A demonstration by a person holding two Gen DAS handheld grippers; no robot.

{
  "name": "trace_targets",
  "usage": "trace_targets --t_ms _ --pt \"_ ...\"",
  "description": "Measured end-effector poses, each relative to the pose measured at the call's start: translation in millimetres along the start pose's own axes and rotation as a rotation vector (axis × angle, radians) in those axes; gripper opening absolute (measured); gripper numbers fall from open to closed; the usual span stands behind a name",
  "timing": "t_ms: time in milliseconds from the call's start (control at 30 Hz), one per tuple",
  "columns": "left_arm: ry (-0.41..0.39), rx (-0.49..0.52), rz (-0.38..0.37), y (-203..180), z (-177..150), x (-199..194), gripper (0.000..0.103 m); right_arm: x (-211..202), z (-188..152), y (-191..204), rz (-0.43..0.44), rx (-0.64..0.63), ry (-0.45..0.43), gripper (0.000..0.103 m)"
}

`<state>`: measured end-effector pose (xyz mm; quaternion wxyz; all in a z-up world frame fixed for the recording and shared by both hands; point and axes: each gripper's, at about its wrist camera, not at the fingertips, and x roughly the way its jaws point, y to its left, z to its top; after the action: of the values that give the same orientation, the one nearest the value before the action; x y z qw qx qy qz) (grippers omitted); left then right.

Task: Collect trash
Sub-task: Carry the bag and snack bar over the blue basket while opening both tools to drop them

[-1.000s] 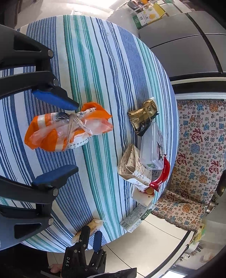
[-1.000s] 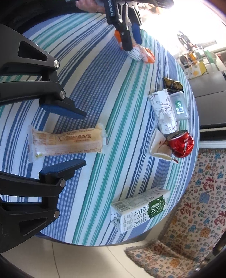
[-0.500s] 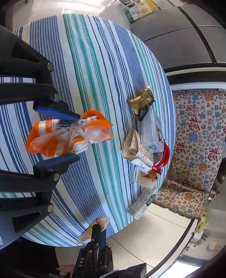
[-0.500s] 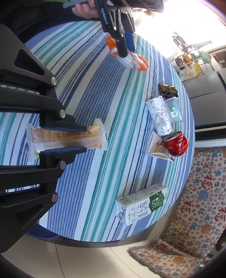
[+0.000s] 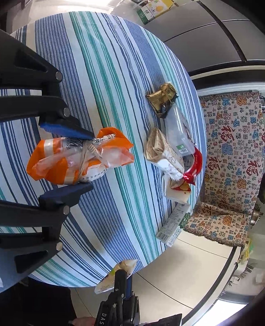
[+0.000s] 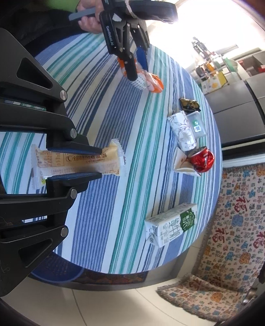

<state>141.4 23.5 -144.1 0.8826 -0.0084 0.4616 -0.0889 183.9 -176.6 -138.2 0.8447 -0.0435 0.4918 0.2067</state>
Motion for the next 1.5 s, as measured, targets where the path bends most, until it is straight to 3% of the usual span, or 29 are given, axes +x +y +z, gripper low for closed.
trace_targets --t_ms 300,700,1067,1500 --pt "-0.052 0.141 -0.183 -123 31 -4 0.043 -43 -34 -95 -0.076 0.208 -0.059 0.015" --pt "-0.016 0.267 -0.335 -276 62 58 0.043 -84 -96 -227 -0.267 0.461 -0.102 0.015" --pt "0.026 0.312 -0.389 -351 76 110 0.043 -80 -127 -287 -0.274 0.586 -0.127 0.015" --pt "0.069 0.365 -0.379 -385 73 154 0.043 -77 -139 -311 -0.244 0.652 -0.143 0.016"
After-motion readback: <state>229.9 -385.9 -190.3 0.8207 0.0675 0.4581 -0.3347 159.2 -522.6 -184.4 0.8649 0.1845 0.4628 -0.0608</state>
